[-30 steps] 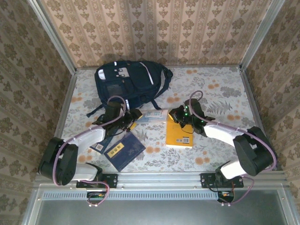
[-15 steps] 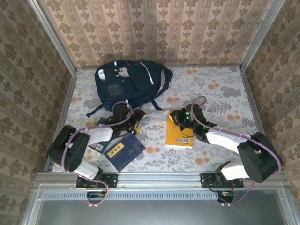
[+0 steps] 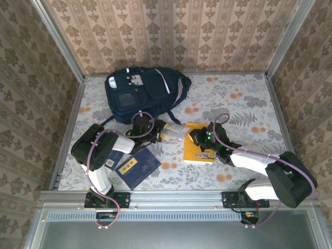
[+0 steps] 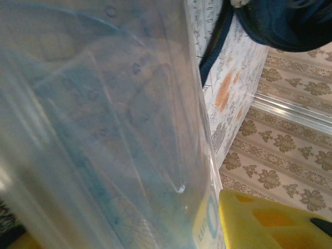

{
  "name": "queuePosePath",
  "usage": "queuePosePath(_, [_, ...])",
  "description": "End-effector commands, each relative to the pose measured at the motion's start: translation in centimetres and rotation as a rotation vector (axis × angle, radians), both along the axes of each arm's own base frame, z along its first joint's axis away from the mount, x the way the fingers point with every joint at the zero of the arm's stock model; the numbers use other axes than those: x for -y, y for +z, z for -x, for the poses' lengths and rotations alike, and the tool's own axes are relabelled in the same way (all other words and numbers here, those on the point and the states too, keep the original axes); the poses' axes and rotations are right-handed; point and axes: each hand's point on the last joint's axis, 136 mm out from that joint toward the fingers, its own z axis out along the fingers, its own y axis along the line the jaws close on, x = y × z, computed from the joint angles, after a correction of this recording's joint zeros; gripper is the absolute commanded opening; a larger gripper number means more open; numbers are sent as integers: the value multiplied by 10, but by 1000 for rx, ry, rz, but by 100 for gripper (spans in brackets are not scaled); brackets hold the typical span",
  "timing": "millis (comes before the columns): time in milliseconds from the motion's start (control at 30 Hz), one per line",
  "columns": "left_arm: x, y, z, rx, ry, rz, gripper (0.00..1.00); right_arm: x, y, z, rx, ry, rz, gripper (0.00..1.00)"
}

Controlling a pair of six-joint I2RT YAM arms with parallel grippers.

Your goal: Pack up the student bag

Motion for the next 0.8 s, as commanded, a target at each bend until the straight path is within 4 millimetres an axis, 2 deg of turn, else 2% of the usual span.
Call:
queuePosePath(0, [3,10,-3,37,5,-3,43,5,8,1,32,-29,-8,0])
queuePosePath(200, [1,22,-4,68,6,-15,20,10,9,2,45,-37,26,0])
queuePosePath(300, [4,29,-5,91,1,3,12,9,12,3,64,-17,44,0])
queuePosePath(433, [6,43,-6,118,-4,26,6,10,22,4,99,11,87,23])
queuePosePath(500, [7,56,-7,149,-11,39,5,12,29,5,127,25,115,38])
queuePosePath(600, [7,87,-8,233,-27,41,3,11,44,9,219,72,134,60])
queuePosePath(767, [3,148,-10,431,-50,25,2,10,71,15,376,126,123,74])
